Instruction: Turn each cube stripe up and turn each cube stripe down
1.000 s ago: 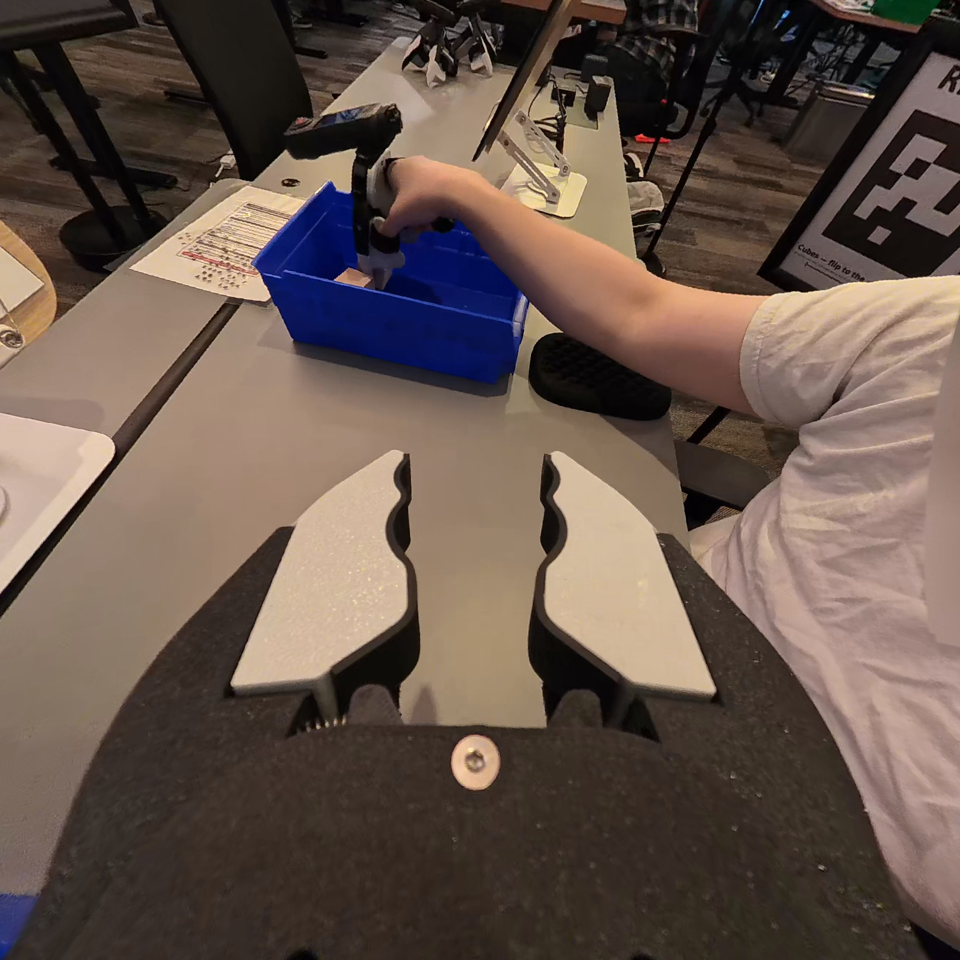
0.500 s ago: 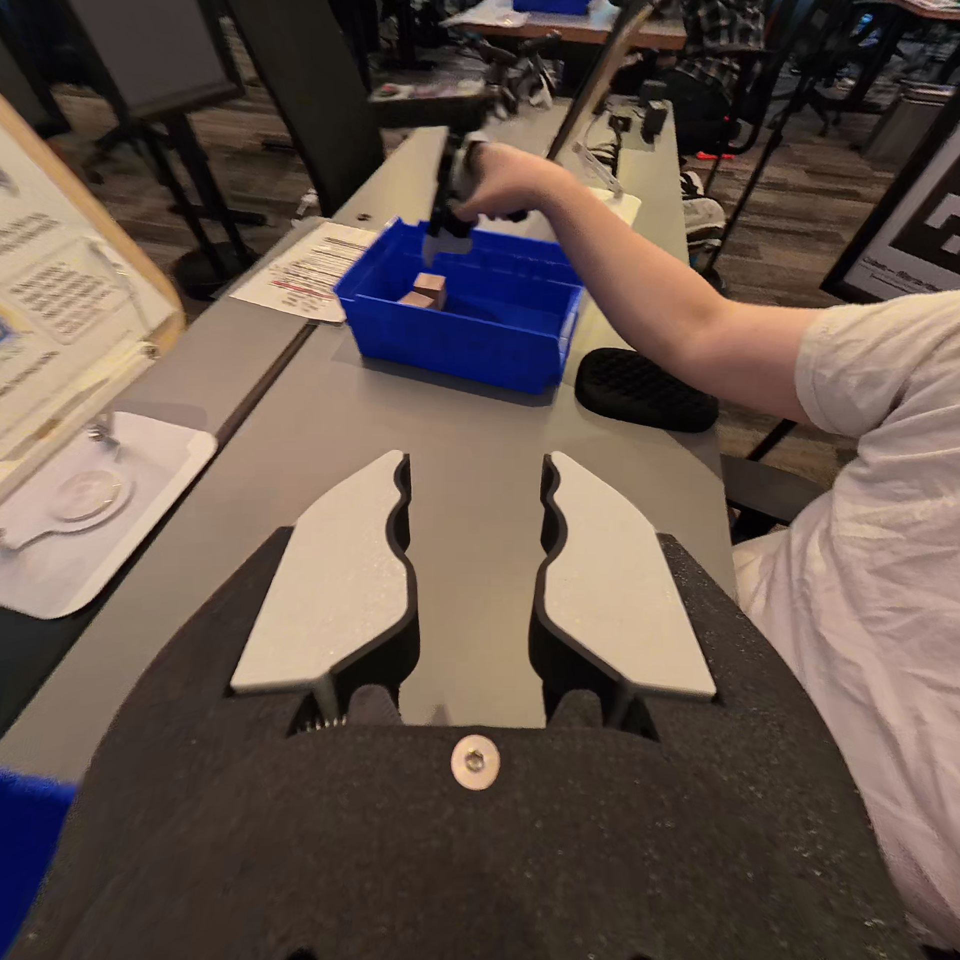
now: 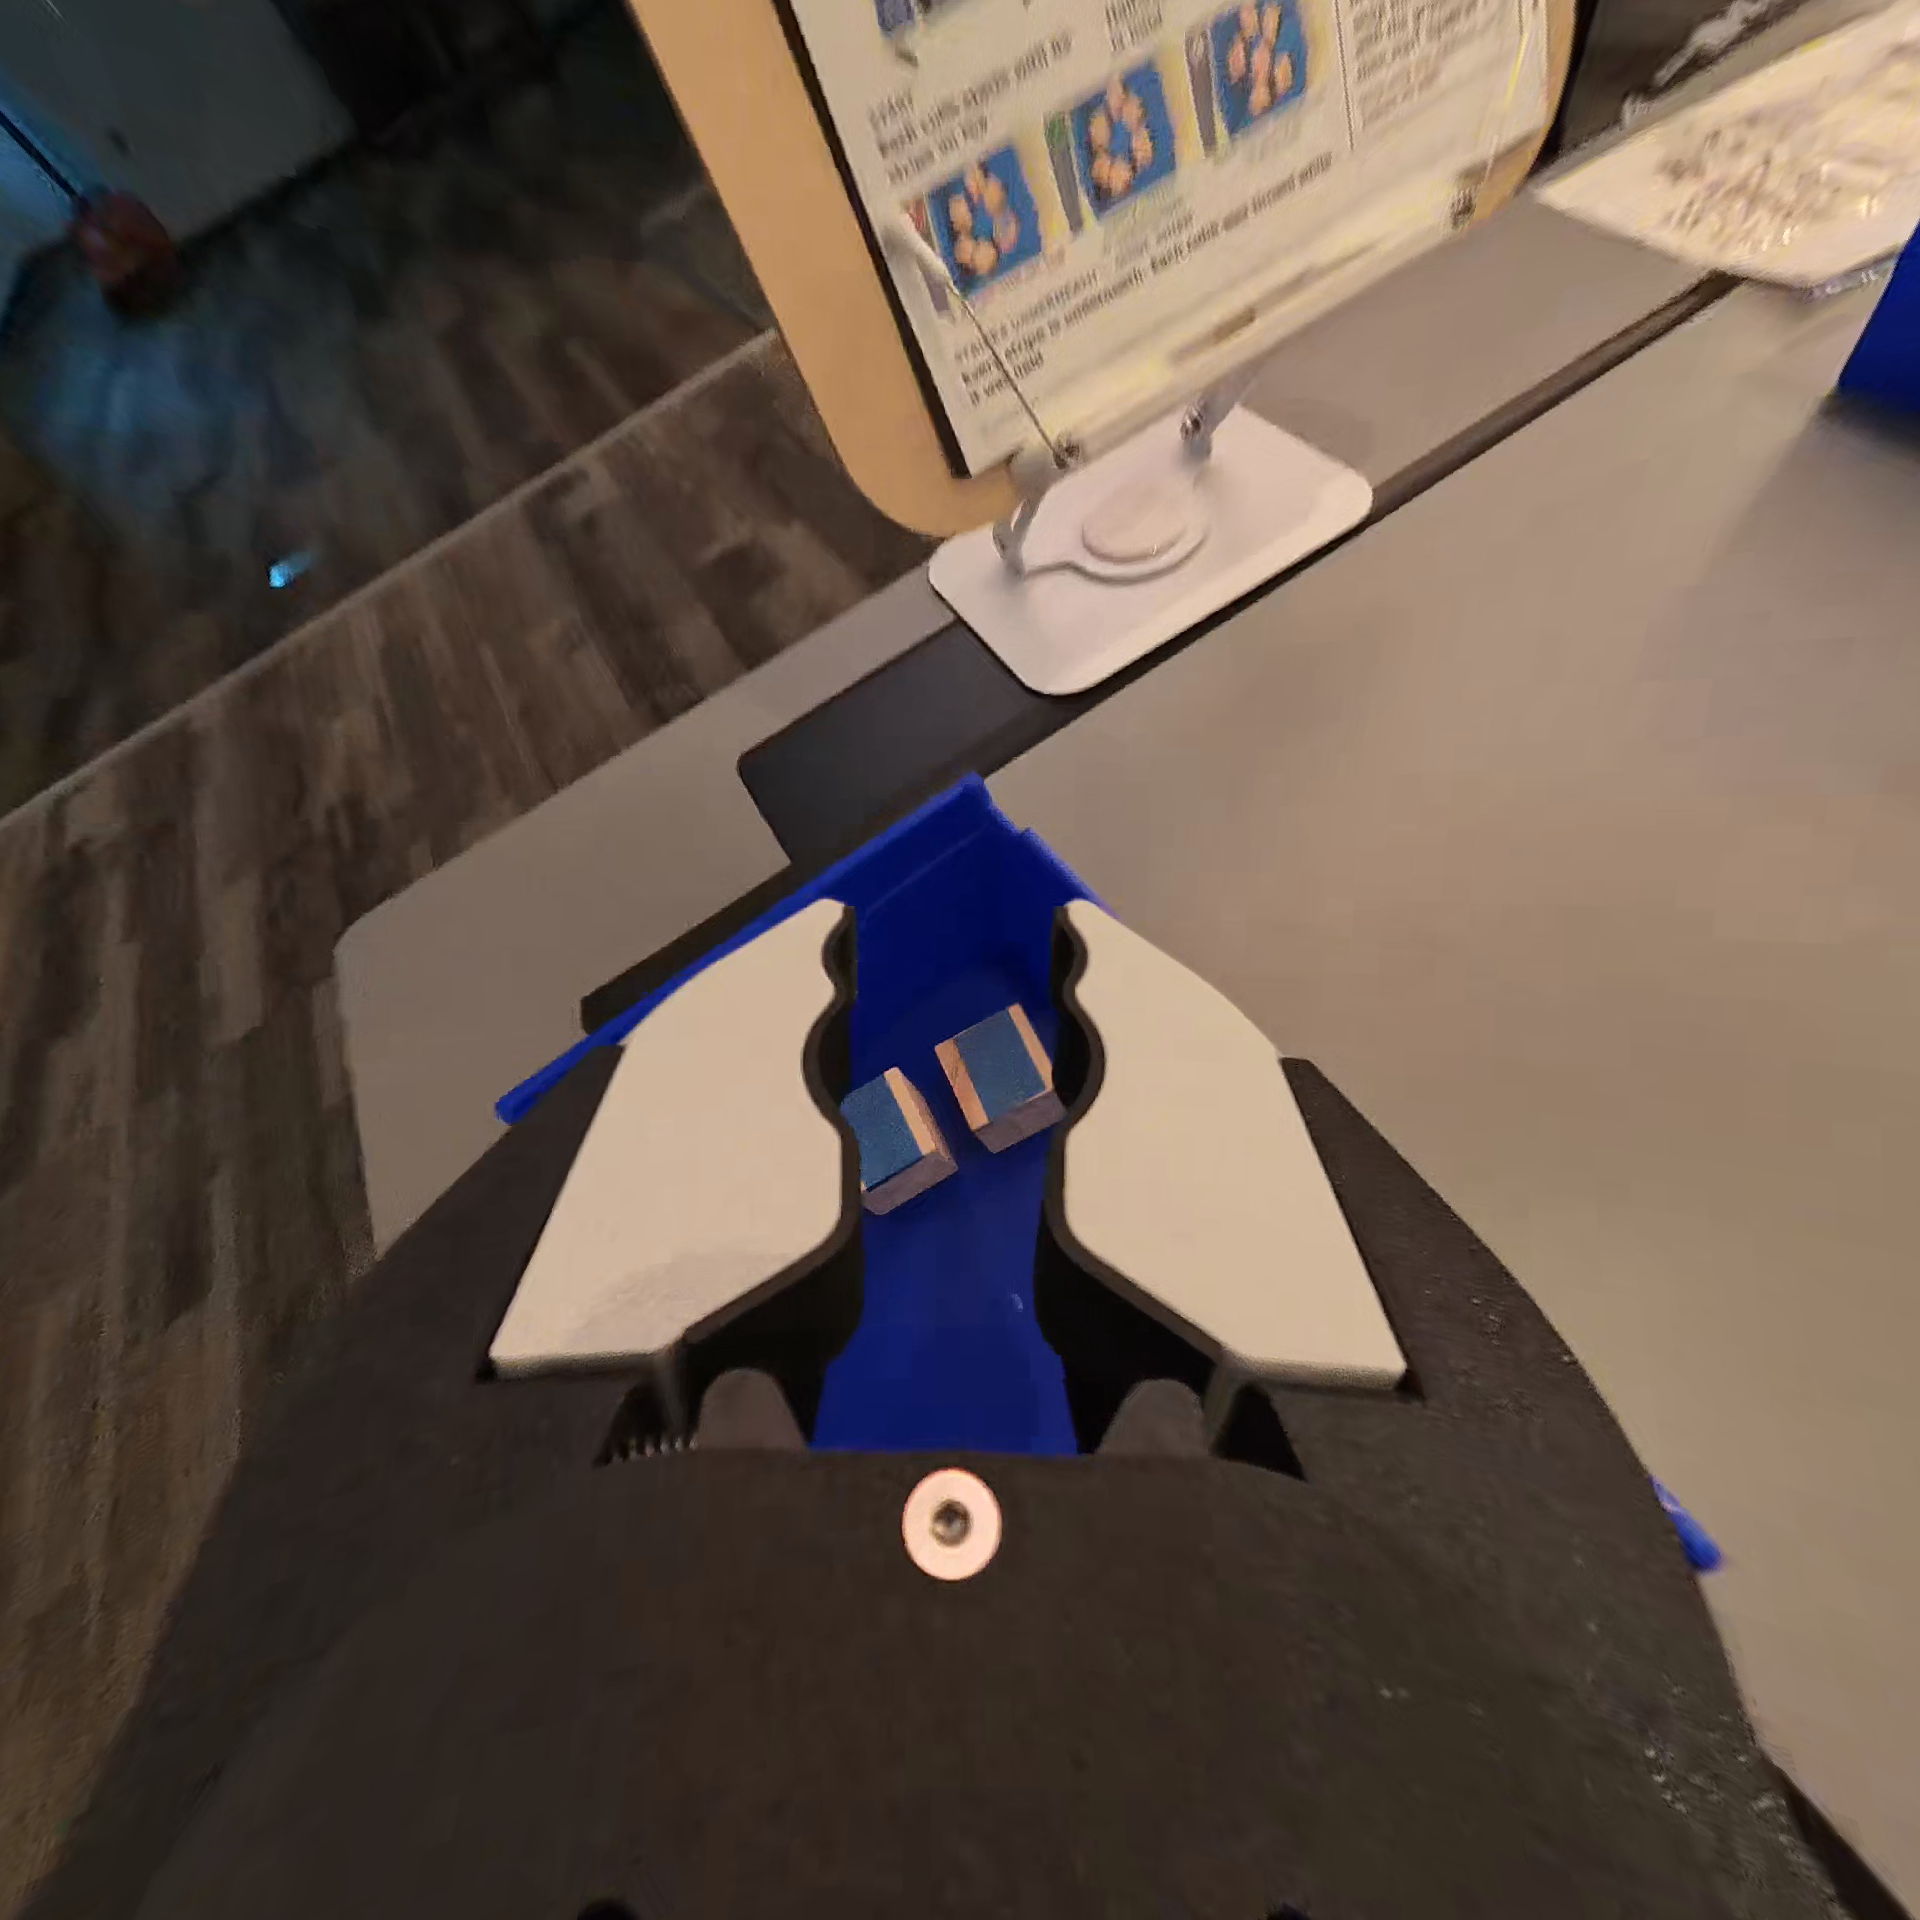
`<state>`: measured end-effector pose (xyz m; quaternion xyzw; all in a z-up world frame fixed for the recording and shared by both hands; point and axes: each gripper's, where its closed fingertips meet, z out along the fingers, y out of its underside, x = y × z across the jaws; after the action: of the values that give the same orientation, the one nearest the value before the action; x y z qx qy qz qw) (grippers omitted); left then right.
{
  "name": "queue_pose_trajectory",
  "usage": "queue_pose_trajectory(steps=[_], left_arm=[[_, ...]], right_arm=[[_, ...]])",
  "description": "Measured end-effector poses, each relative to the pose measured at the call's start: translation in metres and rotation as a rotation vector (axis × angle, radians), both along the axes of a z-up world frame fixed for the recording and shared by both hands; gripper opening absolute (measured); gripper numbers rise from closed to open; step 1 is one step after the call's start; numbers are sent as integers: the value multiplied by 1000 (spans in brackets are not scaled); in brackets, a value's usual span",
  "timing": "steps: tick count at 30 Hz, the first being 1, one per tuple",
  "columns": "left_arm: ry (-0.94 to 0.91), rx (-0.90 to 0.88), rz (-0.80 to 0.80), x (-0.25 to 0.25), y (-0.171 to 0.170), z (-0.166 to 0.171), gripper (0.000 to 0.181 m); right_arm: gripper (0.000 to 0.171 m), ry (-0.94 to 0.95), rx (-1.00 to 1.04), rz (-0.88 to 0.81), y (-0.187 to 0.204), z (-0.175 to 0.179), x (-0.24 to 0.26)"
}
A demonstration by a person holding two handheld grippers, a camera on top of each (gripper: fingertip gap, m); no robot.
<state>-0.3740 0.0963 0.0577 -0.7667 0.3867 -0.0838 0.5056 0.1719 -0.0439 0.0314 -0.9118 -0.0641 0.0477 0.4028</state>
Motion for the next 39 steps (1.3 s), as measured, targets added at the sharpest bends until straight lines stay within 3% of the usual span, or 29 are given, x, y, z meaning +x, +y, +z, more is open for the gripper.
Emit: queue_pose_trajectory(steps=[1, 10, 15, 16, 26, 39], left_arm=[[22, -17, -34, 4, 5, -11, 35], [296, -188, -242, 6, 31, -118, 56], [513, -187, -334, 12, 35, -156, 59], [537, -205, -338, 13, 36, -161, 66], [641, -263, -367, 4, 49, -195, 74], [709, -352, -336, -12, 35, -195, 57]], right_arm=[[43, -8, -9, -1, 1, -3, 1], [44, -50, -108, 32, 4, -26, -2], [44, -64, -144, 53, 6, -36, -2], [44, -64, -153, 60, 6, -38, -3], [44, -81, -229, 105, 10, -57, -7], [44, -104, -263, 140, 12, -64, -16]])
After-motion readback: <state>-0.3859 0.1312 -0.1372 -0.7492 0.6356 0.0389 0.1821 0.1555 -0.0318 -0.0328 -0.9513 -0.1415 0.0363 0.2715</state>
